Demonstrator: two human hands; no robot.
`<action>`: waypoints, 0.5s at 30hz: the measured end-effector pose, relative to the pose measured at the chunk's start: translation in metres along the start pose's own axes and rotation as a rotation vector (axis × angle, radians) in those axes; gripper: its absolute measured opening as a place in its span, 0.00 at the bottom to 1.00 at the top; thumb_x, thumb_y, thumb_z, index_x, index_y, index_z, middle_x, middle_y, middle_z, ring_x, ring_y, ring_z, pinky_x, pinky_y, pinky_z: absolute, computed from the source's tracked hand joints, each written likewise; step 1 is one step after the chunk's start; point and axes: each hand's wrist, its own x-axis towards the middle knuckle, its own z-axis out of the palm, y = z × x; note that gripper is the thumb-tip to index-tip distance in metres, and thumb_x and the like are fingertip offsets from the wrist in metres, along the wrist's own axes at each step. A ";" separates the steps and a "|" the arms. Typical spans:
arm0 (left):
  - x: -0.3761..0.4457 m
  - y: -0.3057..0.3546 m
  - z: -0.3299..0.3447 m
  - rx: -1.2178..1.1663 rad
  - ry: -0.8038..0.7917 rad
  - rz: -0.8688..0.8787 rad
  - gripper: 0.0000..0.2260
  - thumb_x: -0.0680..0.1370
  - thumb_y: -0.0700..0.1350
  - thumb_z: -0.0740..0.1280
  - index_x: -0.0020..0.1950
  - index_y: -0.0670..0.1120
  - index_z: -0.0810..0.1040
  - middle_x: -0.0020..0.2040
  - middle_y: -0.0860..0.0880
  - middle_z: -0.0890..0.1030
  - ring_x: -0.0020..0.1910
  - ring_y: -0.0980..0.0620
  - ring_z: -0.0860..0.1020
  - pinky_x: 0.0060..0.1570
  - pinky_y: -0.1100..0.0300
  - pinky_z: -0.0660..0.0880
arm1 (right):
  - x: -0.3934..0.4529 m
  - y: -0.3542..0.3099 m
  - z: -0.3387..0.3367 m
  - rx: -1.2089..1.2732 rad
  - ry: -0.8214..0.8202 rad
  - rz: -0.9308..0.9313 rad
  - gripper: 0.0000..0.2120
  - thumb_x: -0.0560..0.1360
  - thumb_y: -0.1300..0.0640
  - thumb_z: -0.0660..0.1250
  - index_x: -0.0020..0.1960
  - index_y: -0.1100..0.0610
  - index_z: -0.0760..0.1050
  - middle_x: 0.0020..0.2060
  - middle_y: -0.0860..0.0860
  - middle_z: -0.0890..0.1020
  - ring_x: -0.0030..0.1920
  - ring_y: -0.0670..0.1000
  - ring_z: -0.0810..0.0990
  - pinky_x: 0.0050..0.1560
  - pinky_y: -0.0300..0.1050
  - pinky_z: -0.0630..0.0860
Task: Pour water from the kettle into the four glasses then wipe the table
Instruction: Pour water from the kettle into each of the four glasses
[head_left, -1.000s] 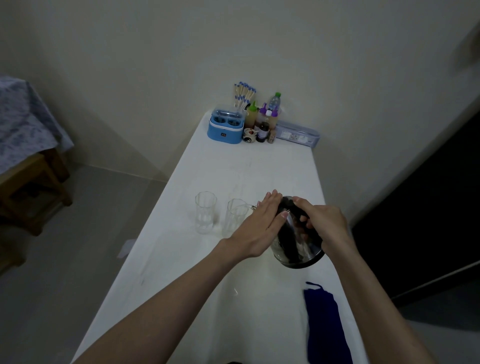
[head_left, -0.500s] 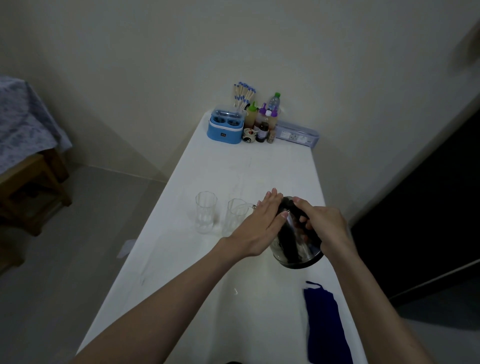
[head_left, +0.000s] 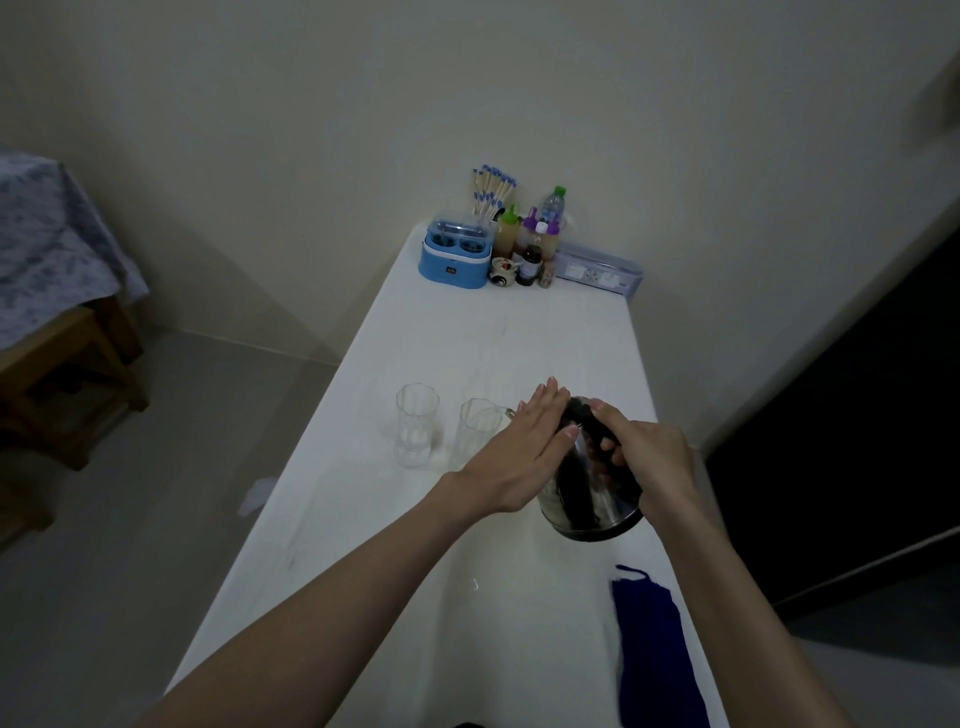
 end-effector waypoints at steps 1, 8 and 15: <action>0.000 0.000 -0.001 0.004 -0.001 0.005 0.26 0.84 0.53 0.46 0.80 0.47 0.44 0.80 0.51 0.41 0.77 0.59 0.38 0.74 0.63 0.37 | 0.000 0.001 0.000 0.015 0.003 0.005 0.23 0.64 0.38 0.76 0.27 0.58 0.80 0.22 0.49 0.78 0.32 0.54 0.78 0.41 0.49 0.76; 0.008 0.010 -0.003 0.077 -0.017 0.080 0.26 0.84 0.52 0.47 0.80 0.44 0.45 0.80 0.49 0.42 0.78 0.57 0.39 0.76 0.59 0.39 | -0.007 0.012 -0.006 0.270 -0.076 0.129 0.17 0.66 0.42 0.76 0.33 0.55 0.79 0.28 0.50 0.77 0.29 0.48 0.74 0.37 0.44 0.71; 0.016 0.024 0.002 0.167 -0.021 0.162 0.25 0.84 0.51 0.46 0.80 0.43 0.47 0.80 0.48 0.44 0.78 0.56 0.40 0.76 0.59 0.39 | -0.004 0.020 -0.021 0.375 -0.105 0.128 0.10 0.72 0.47 0.73 0.38 0.54 0.80 0.29 0.48 0.76 0.28 0.46 0.71 0.34 0.41 0.69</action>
